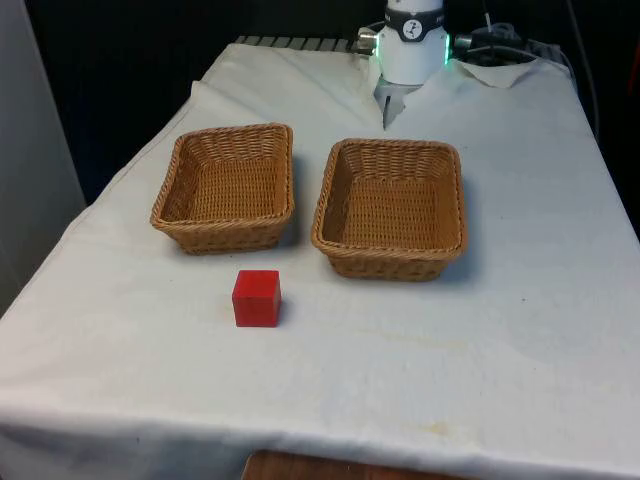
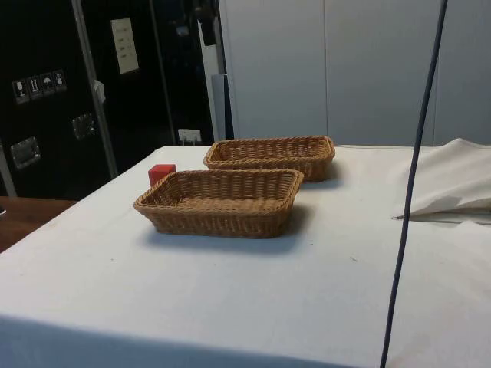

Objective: Pick up the red cube and place it into the right basket.

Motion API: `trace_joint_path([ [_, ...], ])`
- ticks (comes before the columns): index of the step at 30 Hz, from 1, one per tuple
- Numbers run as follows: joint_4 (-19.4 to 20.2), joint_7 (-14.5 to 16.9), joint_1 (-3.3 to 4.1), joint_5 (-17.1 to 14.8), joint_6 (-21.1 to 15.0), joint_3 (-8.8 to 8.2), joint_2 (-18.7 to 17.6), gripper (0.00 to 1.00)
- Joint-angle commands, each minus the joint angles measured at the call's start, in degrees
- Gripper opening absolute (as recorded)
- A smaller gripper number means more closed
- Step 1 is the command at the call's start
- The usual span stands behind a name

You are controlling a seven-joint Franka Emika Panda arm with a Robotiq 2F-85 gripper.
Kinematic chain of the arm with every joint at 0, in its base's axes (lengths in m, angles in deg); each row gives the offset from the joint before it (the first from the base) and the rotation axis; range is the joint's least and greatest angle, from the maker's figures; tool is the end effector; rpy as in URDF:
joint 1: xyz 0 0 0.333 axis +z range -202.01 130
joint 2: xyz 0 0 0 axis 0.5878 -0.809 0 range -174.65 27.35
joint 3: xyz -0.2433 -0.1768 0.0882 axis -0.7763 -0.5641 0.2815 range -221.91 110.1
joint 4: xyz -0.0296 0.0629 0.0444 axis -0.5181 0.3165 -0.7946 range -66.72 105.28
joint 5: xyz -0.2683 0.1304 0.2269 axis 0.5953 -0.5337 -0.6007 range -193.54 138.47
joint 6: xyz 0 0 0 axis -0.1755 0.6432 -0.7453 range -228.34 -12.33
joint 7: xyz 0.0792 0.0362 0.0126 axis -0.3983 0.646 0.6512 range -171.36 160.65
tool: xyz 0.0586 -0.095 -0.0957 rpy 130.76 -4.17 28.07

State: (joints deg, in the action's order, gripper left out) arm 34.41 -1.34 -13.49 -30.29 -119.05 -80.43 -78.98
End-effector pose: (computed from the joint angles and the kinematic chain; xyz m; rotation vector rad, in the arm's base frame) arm 0.5573 -0.0092 0.4376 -3.1283 -0.0316 0.1155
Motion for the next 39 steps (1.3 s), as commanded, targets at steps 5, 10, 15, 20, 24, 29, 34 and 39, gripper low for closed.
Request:
trace_joint_path([
  [5,-1.95,0.11,-0.11,-0.74,-0.06,0.17,-2.52,1.00],
  [10,-4.64,0.23,-0.23,-1.38,0.17,0.23,-5.44,1.00],
  [15,-7.62,0.40,-0.46,-2.12,0.29,0.23,-8.48,1.00],
  [20,-10.37,0.92,-0.92,-3.09,0.23,0.17,-11.29,1.00],
  [24,-12.09,1.66,-1.38,-3.61,-0.23,0.17,-13.41,1.00],
  [29,-13.87,3.27,-1.66,-3.67,-1.66,0.17,-15.99,1.00],
  [34,-13.87,4.76,-1.60,-3.50,-3.44,0.17,-17.02,1.00],
  [39,-13.58,6.42,-1.60,-3.50,-5.50,0.17,-17.76,1.00],
])
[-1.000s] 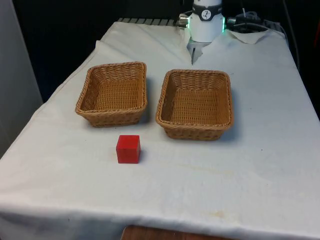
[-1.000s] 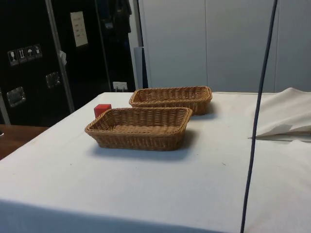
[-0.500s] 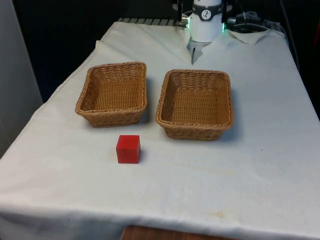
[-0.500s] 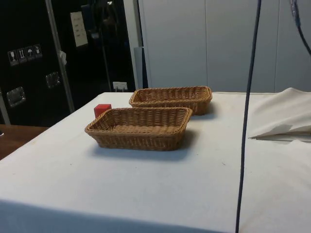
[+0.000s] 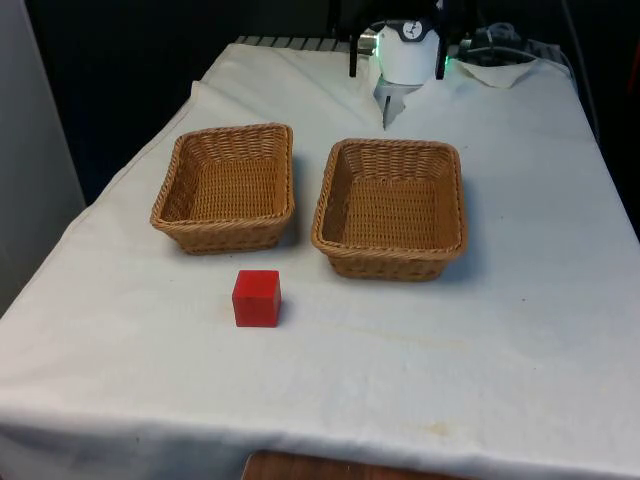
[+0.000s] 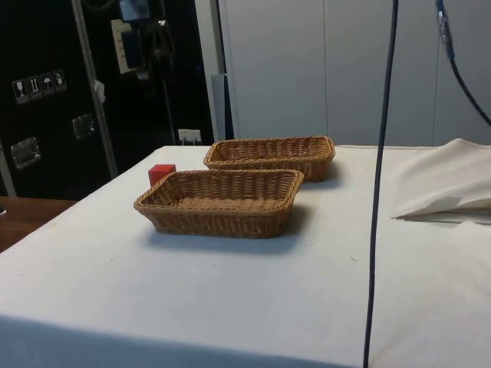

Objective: Pick up the red cube and place it into the right basket.

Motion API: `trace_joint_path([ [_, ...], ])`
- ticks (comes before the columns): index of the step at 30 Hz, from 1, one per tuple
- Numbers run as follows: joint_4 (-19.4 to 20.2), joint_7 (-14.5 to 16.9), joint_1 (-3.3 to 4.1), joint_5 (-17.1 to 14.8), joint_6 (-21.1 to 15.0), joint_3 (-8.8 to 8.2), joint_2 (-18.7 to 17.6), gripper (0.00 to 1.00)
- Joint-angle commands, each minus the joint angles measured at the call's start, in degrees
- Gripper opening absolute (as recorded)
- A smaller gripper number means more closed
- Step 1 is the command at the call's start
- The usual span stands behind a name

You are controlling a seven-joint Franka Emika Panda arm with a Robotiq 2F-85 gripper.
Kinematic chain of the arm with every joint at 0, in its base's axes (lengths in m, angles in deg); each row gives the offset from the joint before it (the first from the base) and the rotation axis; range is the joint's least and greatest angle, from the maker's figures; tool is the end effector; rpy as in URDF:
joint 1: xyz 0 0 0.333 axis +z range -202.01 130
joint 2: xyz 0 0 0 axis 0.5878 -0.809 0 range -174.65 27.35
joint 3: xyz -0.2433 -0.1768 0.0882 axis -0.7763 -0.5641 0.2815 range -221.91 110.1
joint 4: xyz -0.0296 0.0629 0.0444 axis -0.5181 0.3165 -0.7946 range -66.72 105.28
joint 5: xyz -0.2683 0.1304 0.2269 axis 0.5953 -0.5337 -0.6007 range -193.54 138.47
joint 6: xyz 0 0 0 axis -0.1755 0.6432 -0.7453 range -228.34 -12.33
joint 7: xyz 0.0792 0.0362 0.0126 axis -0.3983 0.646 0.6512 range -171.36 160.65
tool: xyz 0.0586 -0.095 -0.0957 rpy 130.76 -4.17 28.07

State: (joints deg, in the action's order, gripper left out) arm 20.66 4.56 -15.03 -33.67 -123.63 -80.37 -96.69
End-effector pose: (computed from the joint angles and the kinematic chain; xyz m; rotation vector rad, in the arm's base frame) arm 0.6420 -0.0005 0.3793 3.0779 0.1543 -0.0651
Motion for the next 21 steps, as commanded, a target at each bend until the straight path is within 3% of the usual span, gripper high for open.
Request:
trace_joint_path([
  [1,0.23,0.86,-0.11,-0.17,-1.38,0.11,-0.23,1.00],
  [2,0.11,0.34,0.00,0.00,-0.46,0.00,-0.11,1.00],
  [4,0.40,1.43,-0.11,-0.23,-2.23,0.11,-0.46,1.00],
  [9,0.46,3.90,-1.20,-1.89,-4.47,0.11,-1.89,1.00],
  [10,0.46,3.27,-0.69,-1.20,-4.01,-0.23,-1.83,1.00],
  [11,0.40,4.30,-1.32,-2.35,-4.76,0.00,-2.12,1.00],
  [14,0.34,6.13,-2.06,-4.24,-5.67,-0.40,-3.15,1.00],
  [17,0.29,7.62,-2.64,-5.79,-6.30,-0.86,-4.01,1.00],
  [18,0.40,7.16,-2.06,-5.27,-5.96,-1.26,-3.84,1.00],
  [19,0.23,8.08,-2.75,-6.30,-6.47,-0.97,-4.30,1.00],
  [21,0.17,9.63,-3.09,-7.96,-7.10,-1.49,-5.10,1.00],
])
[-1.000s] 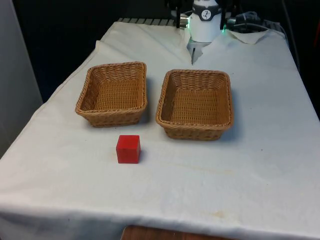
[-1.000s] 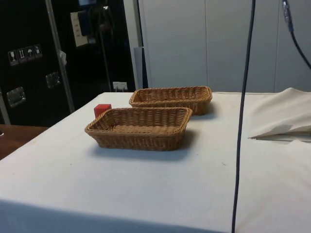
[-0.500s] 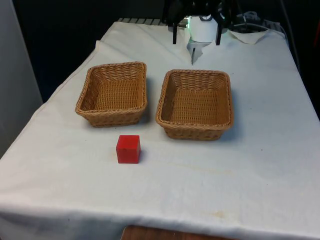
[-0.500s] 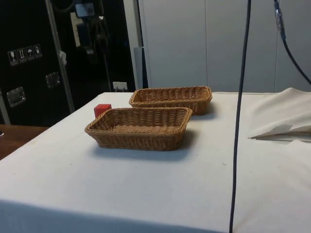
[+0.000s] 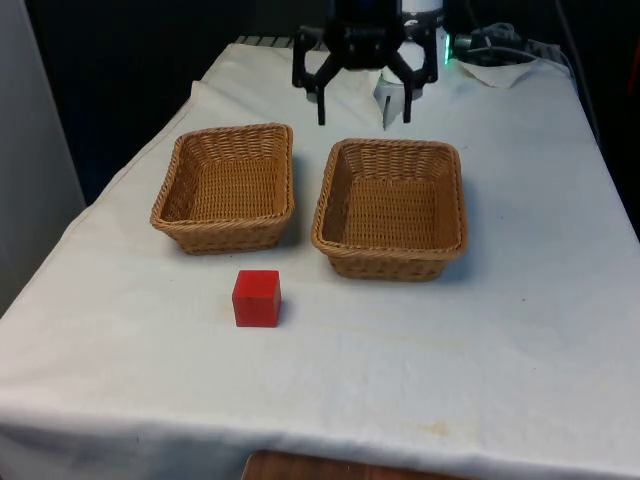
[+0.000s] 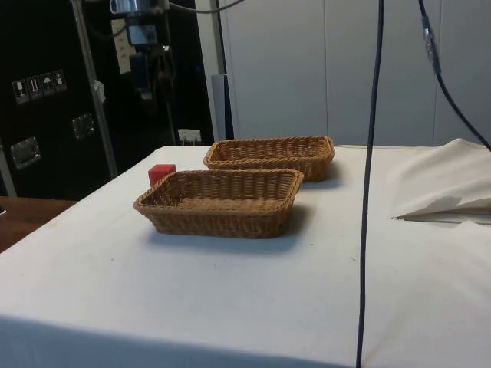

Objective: Pick up the red cube and place it into the right basket.

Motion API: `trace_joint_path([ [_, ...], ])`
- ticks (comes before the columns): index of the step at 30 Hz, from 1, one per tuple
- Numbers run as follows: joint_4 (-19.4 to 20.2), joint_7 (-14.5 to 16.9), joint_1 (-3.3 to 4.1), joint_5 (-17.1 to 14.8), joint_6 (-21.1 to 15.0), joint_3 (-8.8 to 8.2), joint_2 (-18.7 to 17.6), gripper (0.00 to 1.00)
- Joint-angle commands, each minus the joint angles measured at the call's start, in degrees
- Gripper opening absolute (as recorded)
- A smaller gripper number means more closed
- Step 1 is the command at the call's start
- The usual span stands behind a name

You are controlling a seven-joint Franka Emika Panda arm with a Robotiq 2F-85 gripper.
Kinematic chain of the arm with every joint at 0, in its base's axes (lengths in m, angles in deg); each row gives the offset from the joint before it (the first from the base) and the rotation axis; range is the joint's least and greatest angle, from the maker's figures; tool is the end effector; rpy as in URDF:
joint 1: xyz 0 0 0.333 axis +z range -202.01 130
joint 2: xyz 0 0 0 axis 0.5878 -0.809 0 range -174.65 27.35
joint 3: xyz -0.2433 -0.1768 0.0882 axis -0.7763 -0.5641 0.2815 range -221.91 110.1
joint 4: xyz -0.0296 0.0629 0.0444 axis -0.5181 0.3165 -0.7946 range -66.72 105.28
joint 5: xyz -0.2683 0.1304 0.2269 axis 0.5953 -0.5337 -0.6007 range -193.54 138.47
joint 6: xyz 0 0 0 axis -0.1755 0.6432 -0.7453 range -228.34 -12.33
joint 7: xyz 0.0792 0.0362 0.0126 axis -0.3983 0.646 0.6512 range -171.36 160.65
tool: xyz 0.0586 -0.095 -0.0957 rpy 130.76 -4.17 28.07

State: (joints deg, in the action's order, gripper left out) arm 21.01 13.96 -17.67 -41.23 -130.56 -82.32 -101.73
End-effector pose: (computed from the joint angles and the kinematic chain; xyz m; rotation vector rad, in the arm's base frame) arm 0.6606 -0.0391 0.3366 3.1337 0.2120 0.0168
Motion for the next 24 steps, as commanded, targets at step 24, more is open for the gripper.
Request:
trace_joint_path([
  [24,-1.38,10.03,-1.15,-5.33,-6.36,-1.15,-8.14,1.00],
])
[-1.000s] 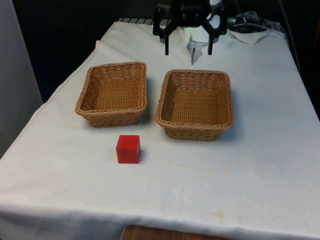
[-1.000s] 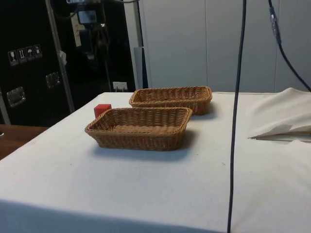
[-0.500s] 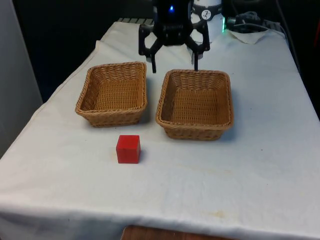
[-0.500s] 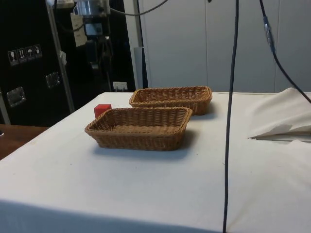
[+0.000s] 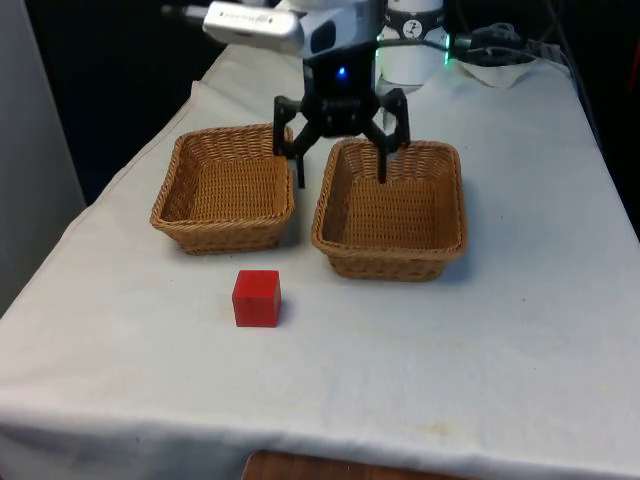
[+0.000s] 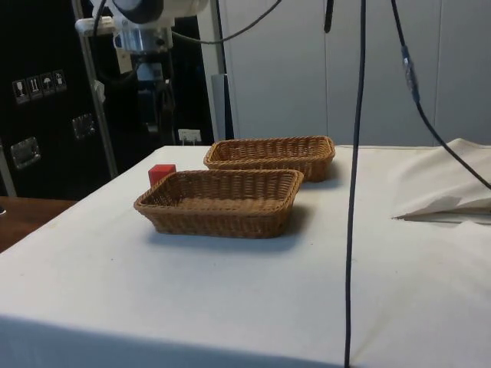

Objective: Pick up the red cube and place it into the right basket.

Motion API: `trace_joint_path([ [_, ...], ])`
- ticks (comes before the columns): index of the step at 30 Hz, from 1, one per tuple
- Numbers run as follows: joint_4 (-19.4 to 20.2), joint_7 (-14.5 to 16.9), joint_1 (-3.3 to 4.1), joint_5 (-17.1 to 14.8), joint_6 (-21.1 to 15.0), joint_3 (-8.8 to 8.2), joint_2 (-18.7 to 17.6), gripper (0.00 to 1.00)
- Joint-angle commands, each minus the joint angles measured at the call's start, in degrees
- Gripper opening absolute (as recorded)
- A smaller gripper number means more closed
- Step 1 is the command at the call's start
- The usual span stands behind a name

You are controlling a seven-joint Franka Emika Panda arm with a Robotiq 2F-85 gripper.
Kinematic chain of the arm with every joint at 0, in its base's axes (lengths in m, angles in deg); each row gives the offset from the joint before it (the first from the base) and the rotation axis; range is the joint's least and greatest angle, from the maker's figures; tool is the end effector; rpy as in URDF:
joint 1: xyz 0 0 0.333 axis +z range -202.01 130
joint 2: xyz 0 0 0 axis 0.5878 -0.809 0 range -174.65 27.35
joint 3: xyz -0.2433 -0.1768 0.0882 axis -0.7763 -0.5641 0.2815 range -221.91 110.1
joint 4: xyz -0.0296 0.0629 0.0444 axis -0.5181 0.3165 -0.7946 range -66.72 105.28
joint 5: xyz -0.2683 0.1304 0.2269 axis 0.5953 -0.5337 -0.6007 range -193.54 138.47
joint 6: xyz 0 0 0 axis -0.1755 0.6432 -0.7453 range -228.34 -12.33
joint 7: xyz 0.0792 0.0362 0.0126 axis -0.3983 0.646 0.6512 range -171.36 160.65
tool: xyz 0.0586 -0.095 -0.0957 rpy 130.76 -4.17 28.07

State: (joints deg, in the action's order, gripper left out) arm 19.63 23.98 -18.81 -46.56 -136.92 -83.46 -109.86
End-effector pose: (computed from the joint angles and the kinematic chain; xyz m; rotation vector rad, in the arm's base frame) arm 0.6789 -0.0597 0.2714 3.1121 0.3645 0.0441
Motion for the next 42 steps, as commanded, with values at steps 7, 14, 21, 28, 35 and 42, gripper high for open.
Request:
trace_joint_path([
  [7,-4.13,4.64,-2.01,-5.27,-0.23,-1.32,-5.84,1.00],
  [14,-6.82,7.51,-3.04,-8.88,-0.11,-2.69,-9.63,1.00],
  [21,-10.31,10.60,-4.01,-13.29,0.46,-4.81,-13.92,1.00],
  [28,-11.86,10.77,-4.53,-15.53,1.09,-5.90,-15.24,1.00],
  [35,-12.43,10.43,-4.81,-17.02,1.66,-5.79,-15.41,1.00],
  [42,-13.46,10.31,-4.93,-19.71,1.83,-5.67,-16.56,1.00],
])
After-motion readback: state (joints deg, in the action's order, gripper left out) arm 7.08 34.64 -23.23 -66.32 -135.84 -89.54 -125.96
